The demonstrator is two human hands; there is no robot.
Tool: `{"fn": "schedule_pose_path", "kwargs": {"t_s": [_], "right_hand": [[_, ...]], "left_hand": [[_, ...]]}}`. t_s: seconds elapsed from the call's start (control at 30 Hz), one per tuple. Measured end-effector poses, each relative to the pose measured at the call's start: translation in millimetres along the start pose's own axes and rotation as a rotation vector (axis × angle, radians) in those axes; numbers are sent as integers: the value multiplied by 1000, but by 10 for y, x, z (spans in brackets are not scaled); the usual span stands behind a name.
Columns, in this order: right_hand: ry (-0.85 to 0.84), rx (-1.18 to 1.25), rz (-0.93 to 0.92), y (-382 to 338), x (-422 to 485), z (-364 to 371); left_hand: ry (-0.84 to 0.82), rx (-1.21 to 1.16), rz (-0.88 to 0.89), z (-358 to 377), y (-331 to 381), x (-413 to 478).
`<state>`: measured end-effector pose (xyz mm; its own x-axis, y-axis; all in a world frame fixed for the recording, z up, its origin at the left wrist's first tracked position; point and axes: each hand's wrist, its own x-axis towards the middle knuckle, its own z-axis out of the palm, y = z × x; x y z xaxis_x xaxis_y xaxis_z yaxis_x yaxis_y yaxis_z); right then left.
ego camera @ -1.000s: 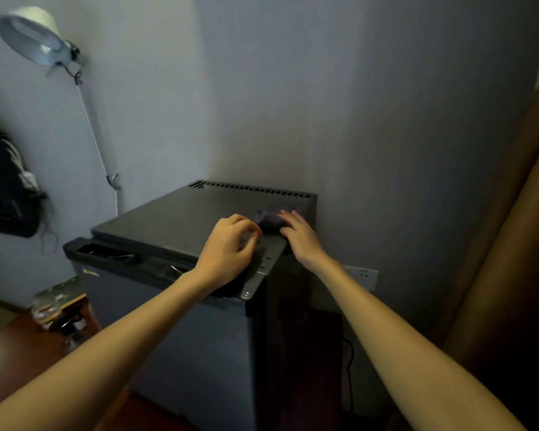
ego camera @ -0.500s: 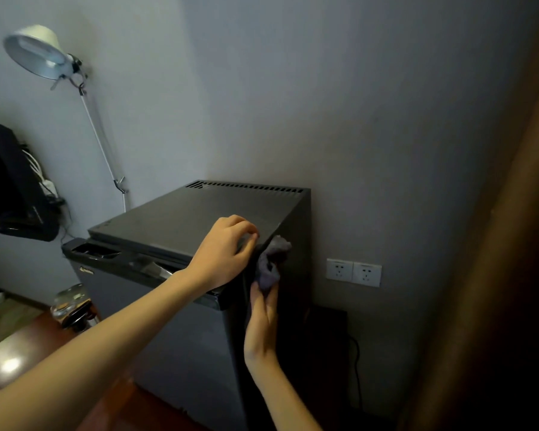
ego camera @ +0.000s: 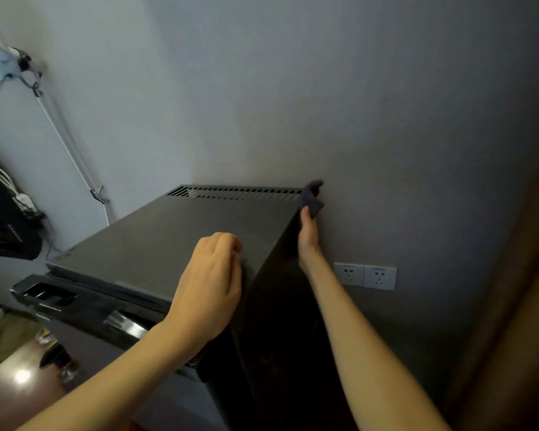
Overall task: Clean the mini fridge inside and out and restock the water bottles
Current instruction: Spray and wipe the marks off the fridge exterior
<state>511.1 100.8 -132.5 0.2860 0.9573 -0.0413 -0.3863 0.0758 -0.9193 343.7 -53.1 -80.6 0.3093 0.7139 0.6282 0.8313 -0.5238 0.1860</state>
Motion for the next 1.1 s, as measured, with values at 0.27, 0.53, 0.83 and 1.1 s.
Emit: {"fn": "schedule_pose_path", "kwargs": {"t_s": [0.27, 0.53, 0.83, 1.1], "right_hand": [[-291, -482, -552, -21, -986, 93], [-611, -832, -673, -181, -1769, 44], [-345, -909, -358, -552, -152, 41], [-232, -648, -384, -382, -630, -27]], "left_hand": [[108, 16, -57, -11, 16, -6], [222, -7, -95, -137, 97, -54], [166, 20, -161, -126, 95, -62], [133, 5, -201, -89, 73, -46]]}}
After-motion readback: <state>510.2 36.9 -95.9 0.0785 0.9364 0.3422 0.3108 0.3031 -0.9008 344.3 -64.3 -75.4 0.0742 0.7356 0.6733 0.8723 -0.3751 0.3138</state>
